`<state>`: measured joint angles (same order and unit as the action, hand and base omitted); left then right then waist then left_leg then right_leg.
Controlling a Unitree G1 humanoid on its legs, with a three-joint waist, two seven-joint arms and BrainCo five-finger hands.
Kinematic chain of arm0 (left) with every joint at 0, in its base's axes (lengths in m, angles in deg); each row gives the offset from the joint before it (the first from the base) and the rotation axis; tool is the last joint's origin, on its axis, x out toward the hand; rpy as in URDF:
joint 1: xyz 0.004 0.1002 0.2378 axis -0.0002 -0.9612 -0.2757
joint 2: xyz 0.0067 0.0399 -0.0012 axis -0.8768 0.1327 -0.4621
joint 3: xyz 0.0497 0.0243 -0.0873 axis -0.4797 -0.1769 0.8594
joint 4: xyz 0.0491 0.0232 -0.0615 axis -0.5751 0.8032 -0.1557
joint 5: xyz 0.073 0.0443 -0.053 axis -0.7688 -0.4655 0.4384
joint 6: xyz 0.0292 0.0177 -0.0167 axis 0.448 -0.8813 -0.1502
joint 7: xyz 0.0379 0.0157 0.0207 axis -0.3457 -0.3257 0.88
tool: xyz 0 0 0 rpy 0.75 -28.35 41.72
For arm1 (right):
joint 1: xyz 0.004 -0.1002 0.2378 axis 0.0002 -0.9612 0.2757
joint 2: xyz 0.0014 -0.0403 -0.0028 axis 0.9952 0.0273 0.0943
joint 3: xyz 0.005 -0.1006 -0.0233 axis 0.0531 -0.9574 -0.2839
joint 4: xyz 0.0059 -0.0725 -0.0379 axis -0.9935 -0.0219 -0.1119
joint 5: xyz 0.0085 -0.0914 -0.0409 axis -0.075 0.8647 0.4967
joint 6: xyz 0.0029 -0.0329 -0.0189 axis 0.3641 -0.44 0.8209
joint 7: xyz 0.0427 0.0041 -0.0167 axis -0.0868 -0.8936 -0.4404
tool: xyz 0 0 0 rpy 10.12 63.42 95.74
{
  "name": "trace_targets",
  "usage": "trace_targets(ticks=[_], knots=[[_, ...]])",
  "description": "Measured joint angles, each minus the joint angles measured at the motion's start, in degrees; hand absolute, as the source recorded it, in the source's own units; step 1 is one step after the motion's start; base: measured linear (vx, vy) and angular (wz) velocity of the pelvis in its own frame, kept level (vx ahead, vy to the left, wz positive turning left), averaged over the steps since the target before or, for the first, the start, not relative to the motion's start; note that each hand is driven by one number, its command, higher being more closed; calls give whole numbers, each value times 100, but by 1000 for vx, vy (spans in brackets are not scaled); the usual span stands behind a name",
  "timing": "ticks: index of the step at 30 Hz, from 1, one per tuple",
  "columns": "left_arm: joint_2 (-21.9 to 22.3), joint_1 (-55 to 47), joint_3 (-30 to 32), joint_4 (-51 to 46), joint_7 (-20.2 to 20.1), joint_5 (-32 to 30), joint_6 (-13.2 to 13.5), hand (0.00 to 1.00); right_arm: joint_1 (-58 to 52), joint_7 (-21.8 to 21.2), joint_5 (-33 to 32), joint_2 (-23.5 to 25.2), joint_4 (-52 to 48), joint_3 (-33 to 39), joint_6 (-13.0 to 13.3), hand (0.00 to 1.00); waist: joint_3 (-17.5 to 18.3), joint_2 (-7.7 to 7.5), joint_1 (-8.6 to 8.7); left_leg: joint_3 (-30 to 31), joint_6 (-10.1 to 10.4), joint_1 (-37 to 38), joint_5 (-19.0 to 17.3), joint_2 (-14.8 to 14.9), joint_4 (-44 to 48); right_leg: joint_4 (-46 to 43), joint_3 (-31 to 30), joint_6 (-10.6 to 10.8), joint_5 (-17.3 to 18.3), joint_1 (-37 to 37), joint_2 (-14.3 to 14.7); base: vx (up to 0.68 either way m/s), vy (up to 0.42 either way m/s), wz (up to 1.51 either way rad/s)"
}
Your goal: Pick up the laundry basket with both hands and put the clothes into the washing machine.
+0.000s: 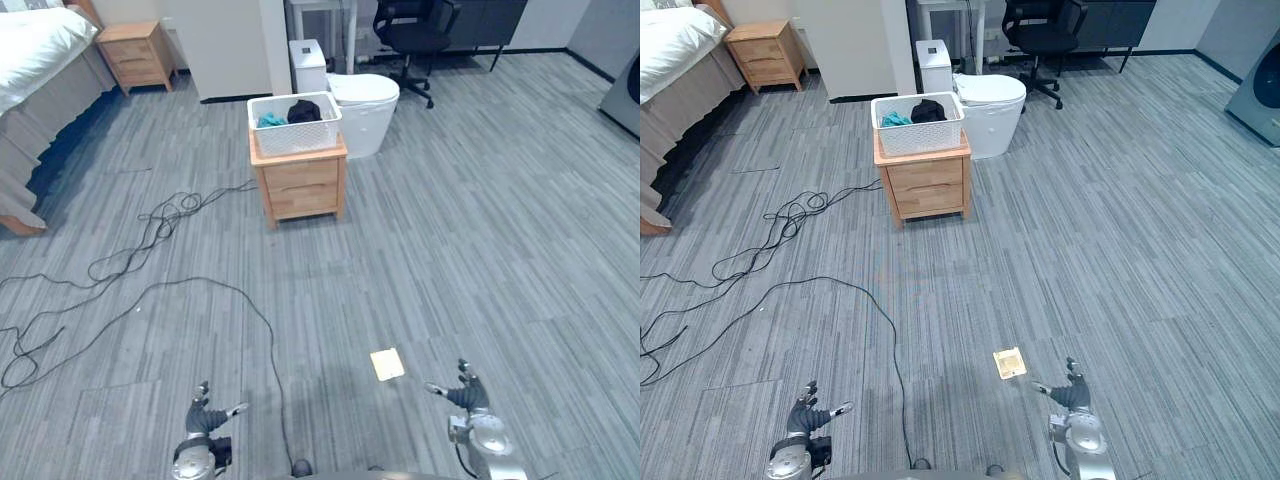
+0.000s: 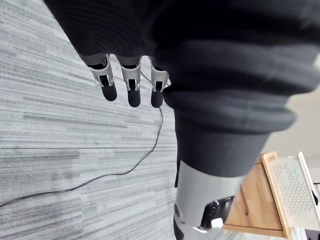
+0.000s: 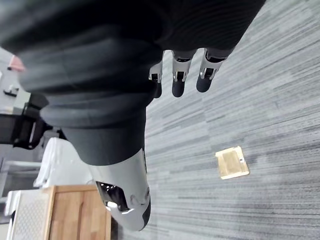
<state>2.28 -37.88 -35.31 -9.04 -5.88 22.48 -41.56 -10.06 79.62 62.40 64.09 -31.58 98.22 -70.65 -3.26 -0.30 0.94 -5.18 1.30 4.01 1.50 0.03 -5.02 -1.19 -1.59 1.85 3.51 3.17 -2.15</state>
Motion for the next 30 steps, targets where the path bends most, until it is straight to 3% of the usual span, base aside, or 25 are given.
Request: trace_targets(ticks=[20, 24, 27, 28, 30], knots=[[39, -99, 199, 202, -122, 356, -28, 0, 71, -104, -548, -72, 369, 569, -109, 0, -57, -82, 30, -84, -87, -154, -18, -10, 3, 21, -28, -1, 3, -181, 0, -4, -3, -1], [96, -123, 252, 41, -117, 375, -32, 0, 253, -95, -548, -6, 364, 568, -110, 0, -169, -165, -66, -304, -202, -556, -537, 5, 783, -157, -214, 109, 122, -363, -40, 43, 12, -27], [198, -244, 333, -214, -118, 424, -32, 0, 287, -89, -543, -36, 347, 566, -112, 0, -203, -114, -102, -401, -317, -953, -1368, -3, 1911, -1135, -292, 410, 812, -718, -134, 89, 72, -16], [193, -272, 334, -259, -118, 431, -31, 0, 275, -91, -541, -38, 348, 557, -123, 0, -259, -94, -140, -385, -383, -1006, -1678, -20, 2237, -1749, -243, 569, 984, -871, -187, 110, 134, -5], [110, -228, 271, -335, -119, 430, -32, 0, 259, -95, -535, 25, 316, 501, -161, 0, -347, -60, -124, -234, -588, -831, -1938, -111, 2433, -3541, 34, 743, 1044, -1580, -308, 148, 139, 18]])
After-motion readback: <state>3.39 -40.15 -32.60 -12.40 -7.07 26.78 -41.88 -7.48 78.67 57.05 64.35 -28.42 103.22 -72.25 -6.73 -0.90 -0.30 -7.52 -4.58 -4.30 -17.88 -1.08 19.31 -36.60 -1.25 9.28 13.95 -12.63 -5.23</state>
